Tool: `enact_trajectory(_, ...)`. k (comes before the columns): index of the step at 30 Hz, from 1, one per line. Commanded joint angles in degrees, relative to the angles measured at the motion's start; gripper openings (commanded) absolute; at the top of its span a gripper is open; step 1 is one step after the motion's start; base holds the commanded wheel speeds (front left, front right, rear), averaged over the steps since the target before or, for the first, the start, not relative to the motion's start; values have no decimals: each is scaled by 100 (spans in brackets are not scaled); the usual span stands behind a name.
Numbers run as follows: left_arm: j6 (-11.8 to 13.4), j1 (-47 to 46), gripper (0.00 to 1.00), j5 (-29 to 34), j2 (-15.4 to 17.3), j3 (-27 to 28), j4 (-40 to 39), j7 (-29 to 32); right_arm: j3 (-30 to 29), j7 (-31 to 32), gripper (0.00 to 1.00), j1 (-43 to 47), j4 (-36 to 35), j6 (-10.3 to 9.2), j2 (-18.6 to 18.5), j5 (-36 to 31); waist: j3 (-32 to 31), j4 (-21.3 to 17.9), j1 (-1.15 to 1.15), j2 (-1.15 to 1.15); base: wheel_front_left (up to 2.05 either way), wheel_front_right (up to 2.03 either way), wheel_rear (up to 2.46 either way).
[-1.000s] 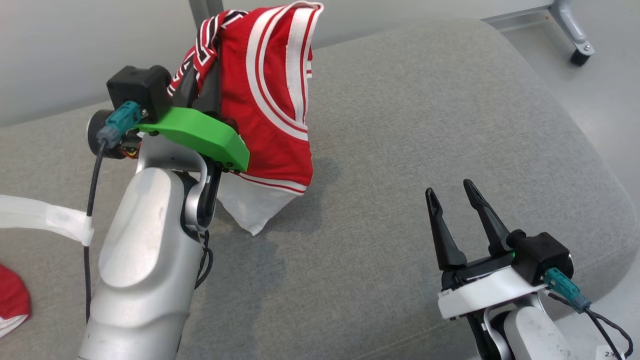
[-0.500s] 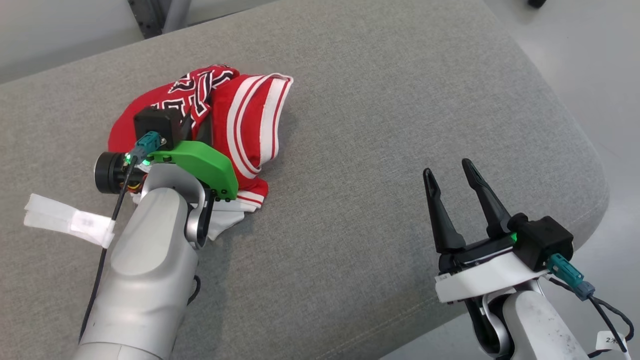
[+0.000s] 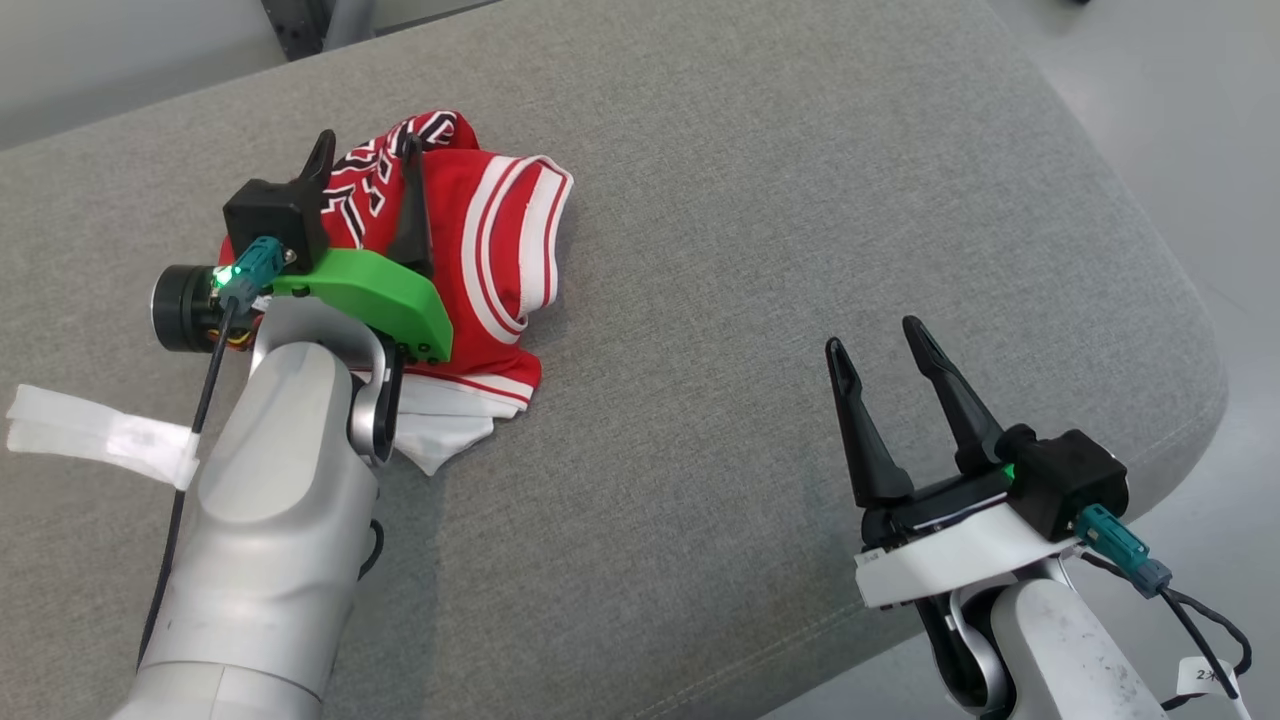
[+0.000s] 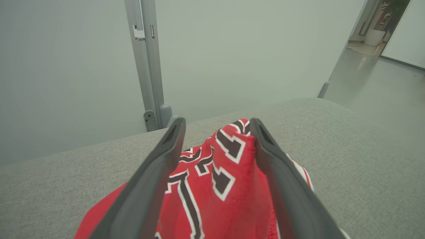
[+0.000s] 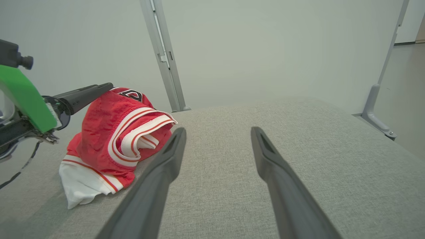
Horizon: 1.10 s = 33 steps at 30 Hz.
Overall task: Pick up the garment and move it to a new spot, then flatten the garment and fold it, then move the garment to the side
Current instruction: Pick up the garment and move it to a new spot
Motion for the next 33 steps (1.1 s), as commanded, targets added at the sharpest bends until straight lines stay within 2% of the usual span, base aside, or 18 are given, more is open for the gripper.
enact_trajectory(1,-4,153,100,77,-4,27,-87,-12,1,-21,100,13,18,0,-1,-17,-121,94,0,0,0,0,0)
enact_trajectory(9,-2,933,100,222,-56,209,-1178,-14,-85,-21,100,215,92,0,-2,-124,-593,533,0,0,0,0,0)
enact_trajectory(23,162,2888,100,307,-91,316,-2648,-14,-502,-21,100,902,105,-1,-6,-412,-1416,1673,0,0,0,0,0)
enact_trajectory(33,295,3929,100,251,-91,623,-3374,-14,-686,-20,100,1161,-69,-1,-6,-577,-1650,1946,0,0,0,0,0)
